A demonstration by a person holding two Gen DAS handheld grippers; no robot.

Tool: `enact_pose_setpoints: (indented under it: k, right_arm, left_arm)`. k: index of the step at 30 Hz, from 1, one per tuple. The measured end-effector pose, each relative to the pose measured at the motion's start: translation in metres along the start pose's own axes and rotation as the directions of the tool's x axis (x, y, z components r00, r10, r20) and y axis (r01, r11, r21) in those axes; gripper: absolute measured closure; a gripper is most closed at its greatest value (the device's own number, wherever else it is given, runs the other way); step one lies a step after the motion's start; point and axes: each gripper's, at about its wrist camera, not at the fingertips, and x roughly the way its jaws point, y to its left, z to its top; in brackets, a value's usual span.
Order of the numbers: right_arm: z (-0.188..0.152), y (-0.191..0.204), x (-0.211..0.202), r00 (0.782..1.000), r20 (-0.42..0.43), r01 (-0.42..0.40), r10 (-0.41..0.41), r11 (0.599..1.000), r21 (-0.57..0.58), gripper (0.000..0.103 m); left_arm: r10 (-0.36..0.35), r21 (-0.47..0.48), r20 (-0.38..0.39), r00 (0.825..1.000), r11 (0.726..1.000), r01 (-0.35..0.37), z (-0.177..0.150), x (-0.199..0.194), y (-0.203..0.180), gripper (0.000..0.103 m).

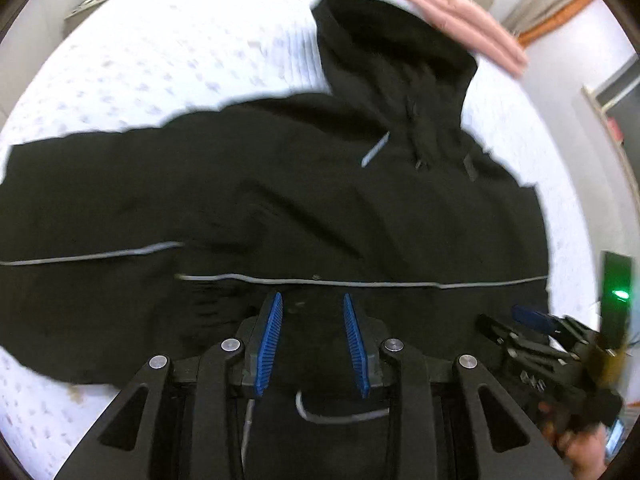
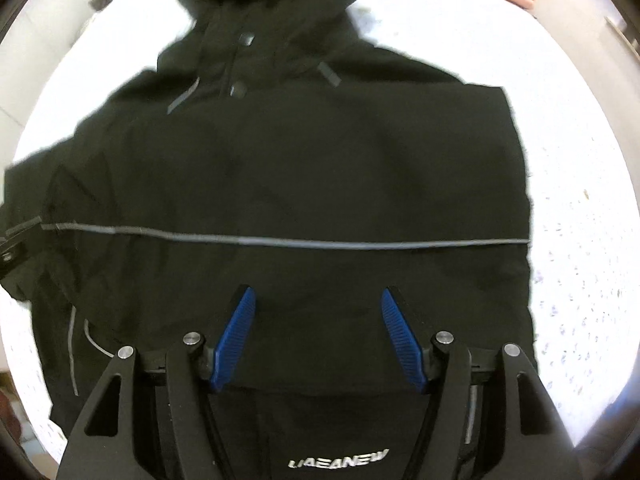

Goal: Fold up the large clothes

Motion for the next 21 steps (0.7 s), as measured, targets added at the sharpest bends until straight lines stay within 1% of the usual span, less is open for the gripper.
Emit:
enact_pose_setpoints:
  k: [2,3,4,5,8,10,12,15,17,18,20,21]
  right_arm:
    - [-0.003,0.003,0.016,0.999,-0.048,0.012,-0.012,1.0,-0.003,0.035]
    - [-0.002,0.003,0.022,0.998,-0.06,0.009,-0.009,1.0,0.004,0.034]
    - [-0.003,0.001,0.025,0.998,-0.057,0.0,0.001,1.0,0.014,0.033]
    - [-0.002,0.001,0.025,0.998,-0.055,-0.001,0.002,1.0,0.01,0.031]
    - [-0.003,0.006,0.025,0.998,-0.057,0.037,-0.039,0.999,-0.038,0.028]
    - [-0.002,0.009,0.026,0.997,-0.052,0.046,-0.048,0.998,-0.043,0.026]
    - [-0.001,0.007,0.024,0.998,-0.059,0.036,-0.038,0.999,-0.02,0.024]
    - [0.004,0.005,0.021,0.996,-0.075,0.05,-0.051,0.999,-0.011,0.023]
    - [0.008,0.009,0.015,0.993,-0.094,0.076,-0.076,0.997,-0.003,0.023]
    - [0.011,0.012,0.012,0.992,-0.101,0.082,-0.081,0.997,0.009,0.023]
    - [0.018,0.014,0.008,0.993,-0.099,0.067,-0.064,0.997,0.032,0.023]
    - [0.015,0.019,-0.002,0.995,-0.09,0.052,-0.048,0.998,0.042,0.023]
  left_arm:
    - [0.031,-0.011,-0.056,0.998,0.999,-0.031,-0.003,0.028,0.001,0.071]
    - [0.043,-0.023,-0.073,0.996,0.999,-0.044,-0.004,0.039,0.003,0.071]
    - [0.035,-0.039,-0.067,0.997,0.999,-0.037,-0.004,0.045,0.006,0.071]
    - [0.029,-0.048,-0.059,0.998,0.998,-0.031,-0.003,0.045,0.007,0.071]
    - [0.015,-0.052,-0.063,0.998,0.998,-0.018,-0.003,0.042,0.007,0.071]
    - [-0.007,-0.058,-0.065,0.998,0.998,0.004,-0.005,0.035,0.011,0.07]
    - [-0.034,-0.086,-0.049,0.998,0.996,0.03,-0.01,0.017,0.018,0.07]
    - [-0.03,-0.134,0.002,1.0,0.991,0.03,-0.021,-0.021,0.045,0.07]
    - [0.033,-0.189,0.033,0.999,0.982,-0.026,-0.035,-0.05,0.076,0.07]
    - [0.053,-0.223,0.045,0.998,0.974,-0.042,-0.042,-0.063,0.095,0.07]
    - [0.094,-0.283,0.064,0.994,0.957,-0.072,-0.047,-0.079,0.129,0.07]
    - [0.127,-0.318,0.07,0.989,0.943,-0.099,-0.05,-0.088,0.152,0.07]
